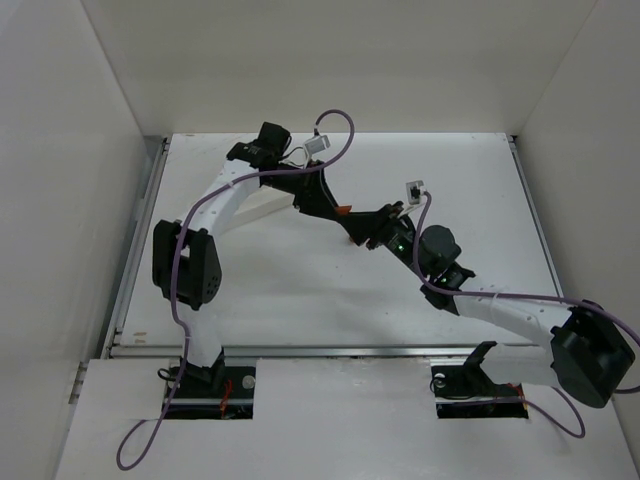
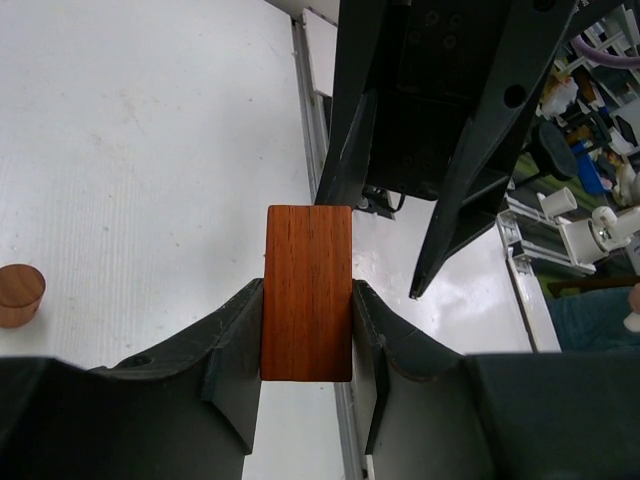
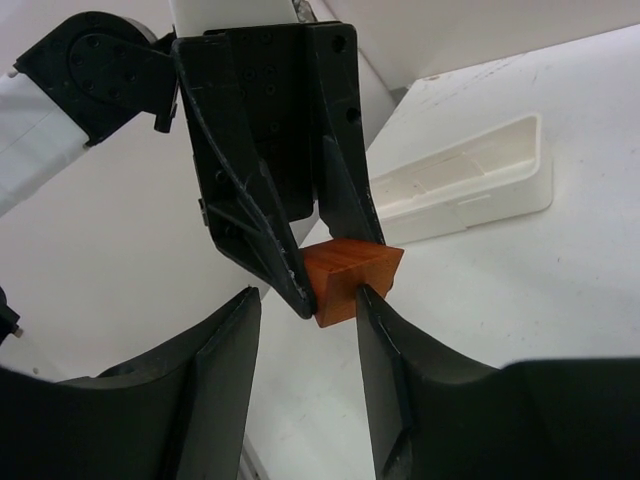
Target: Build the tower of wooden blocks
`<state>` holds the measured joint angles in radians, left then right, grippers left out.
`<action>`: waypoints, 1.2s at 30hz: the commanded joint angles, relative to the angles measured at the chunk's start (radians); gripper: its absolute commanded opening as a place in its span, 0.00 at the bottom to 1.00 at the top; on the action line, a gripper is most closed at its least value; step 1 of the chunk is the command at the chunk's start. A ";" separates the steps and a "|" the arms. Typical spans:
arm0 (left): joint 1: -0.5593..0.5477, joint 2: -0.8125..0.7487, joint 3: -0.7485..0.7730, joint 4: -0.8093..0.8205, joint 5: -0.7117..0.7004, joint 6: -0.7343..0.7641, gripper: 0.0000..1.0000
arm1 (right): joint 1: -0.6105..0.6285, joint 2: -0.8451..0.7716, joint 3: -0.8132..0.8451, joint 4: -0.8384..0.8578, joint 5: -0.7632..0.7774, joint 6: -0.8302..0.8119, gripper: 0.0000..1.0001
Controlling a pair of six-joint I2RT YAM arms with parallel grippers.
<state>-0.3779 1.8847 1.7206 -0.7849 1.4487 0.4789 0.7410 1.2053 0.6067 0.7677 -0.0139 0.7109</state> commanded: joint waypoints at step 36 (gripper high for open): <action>-0.058 -0.104 0.062 0.050 0.259 -0.115 0.00 | -0.022 0.014 0.013 0.107 0.085 0.062 0.49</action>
<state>-0.4210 1.8389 1.7370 -0.7258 1.4353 0.3801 0.7307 1.2049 0.6048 0.8402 0.0704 0.7856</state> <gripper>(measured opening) 0.319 0.518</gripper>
